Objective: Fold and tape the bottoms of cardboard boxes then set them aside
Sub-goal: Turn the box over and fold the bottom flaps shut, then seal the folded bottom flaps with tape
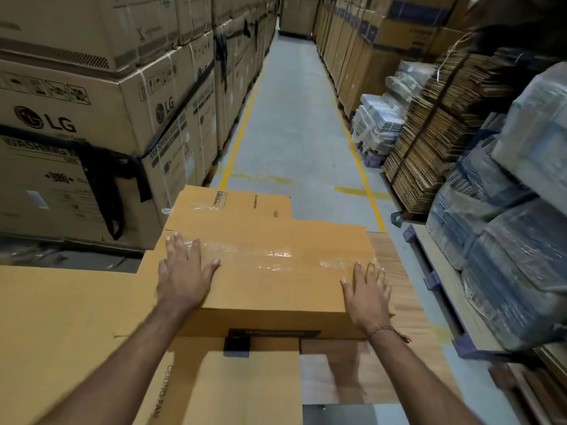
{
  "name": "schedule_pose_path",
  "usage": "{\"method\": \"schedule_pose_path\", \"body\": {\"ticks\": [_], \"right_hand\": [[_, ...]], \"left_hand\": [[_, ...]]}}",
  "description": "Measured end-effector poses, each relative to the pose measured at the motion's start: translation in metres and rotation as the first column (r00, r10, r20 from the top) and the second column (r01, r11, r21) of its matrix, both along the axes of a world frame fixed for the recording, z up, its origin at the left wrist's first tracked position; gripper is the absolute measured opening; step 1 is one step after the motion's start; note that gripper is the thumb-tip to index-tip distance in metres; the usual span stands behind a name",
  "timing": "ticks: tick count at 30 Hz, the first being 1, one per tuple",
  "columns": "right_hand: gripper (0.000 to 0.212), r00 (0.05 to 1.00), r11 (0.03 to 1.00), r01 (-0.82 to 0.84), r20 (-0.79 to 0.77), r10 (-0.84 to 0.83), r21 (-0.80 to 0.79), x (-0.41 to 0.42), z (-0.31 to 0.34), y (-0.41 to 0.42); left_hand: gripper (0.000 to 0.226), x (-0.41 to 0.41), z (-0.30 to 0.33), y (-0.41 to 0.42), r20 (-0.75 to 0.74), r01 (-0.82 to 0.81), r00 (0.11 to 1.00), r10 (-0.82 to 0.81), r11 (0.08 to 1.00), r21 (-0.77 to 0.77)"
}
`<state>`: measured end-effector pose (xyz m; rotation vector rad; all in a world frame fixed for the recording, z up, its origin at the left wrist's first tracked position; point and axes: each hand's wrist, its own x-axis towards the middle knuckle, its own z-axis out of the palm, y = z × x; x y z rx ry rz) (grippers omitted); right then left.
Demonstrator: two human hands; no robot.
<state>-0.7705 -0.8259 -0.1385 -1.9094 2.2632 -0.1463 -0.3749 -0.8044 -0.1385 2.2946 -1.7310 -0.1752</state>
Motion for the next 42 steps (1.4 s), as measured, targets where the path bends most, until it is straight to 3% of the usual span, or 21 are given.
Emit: {"method": "schedule_pose_path", "body": {"ticks": [5,12,19,26,32,38,42], "right_hand": [[0.041,0.999,0.994,0.024,0.032,-0.02,-0.11,0.025,0.013,-0.014],[0.035,0.983,0.964,0.086,0.18,-0.04,-0.253,0.058,0.019,-0.029],[0.026,0.996,0.935,0.022,0.093,0.011,-0.354,0.061,0.012,-0.04],[0.021,1.0,0.95,-0.017,0.018,0.024,-0.311,0.07,0.018,-0.05],[0.006,0.99,0.964,-0.129,-0.09,0.111,-0.234,0.08,0.013,-0.052],[0.029,0.967,0.989,-0.138,-0.224,0.122,-0.058,0.088,0.025,-0.068],[0.028,0.977,0.996,-0.086,-0.201,0.078,-0.036,0.087,0.022,-0.074]], "left_hand": [[0.073,0.005,-0.005,0.0,0.003,0.023,1.0,-0.023,0.999,-0.028],[0.067,0.001,-0.007,-0.001,-0.019,0.0,1.0,-0.001,0.999,-0.043],[0.06,0.001,-0.012,-0.008,-0.021,0.004,1.0,-0.005,0.999,-0.045],[0.071,-0.002,-0.006,-0.01,-0.006,-0.009,1.0,0.009,1.0,-0.024],[0.066,-0.003,-0.007,-0.01,0.002,-0.008,1.0,0.008,1.0,-0.016],[0.066,-0.003,-0.007,-0.011,0.01,-0.017,1.0,0.017,1.0,-0.013],[0.066,-0.004,-0.006,-0.01,0.006,-0.017,1.0,0.017,1.0,-0.016]]}}
